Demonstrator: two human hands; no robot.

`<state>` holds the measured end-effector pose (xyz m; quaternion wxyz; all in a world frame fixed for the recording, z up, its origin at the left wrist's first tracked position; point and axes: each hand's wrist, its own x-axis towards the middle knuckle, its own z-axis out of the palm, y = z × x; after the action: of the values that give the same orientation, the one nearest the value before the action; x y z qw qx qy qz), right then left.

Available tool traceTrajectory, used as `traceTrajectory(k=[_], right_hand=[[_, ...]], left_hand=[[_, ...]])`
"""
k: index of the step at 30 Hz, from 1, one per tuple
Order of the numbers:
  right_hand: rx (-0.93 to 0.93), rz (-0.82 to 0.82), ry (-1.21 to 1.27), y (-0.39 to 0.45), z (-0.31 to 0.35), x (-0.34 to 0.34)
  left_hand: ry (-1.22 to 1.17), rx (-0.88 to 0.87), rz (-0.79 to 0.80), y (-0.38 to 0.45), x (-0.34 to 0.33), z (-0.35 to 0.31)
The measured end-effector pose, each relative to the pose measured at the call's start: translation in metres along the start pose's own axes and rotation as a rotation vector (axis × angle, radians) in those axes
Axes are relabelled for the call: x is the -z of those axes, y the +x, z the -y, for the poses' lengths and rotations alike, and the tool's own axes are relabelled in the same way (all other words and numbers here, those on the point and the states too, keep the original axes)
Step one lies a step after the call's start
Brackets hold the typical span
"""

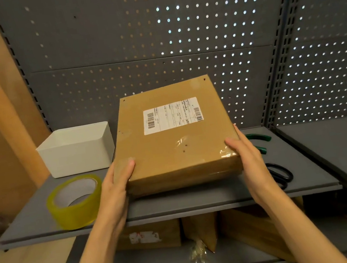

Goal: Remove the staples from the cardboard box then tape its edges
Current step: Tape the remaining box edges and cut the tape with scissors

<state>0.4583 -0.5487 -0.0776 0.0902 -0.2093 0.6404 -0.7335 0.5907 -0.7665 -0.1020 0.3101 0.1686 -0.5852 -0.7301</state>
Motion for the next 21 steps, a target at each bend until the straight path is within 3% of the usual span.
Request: traceTrajectory(k=[11, 21], right_hand=[[-0.266, -0.014, -0.049, 0.017, -0.024, 0.012], [-0.226, 0.084, -0.251, 0.025, -0.016, 0.018]], left_hand=[[0.227, 0.064, -0.083, 0.017, -0.011, 0.006], [0.453, 0.11, -0.165, 0.023, -0.023, -0.004]])
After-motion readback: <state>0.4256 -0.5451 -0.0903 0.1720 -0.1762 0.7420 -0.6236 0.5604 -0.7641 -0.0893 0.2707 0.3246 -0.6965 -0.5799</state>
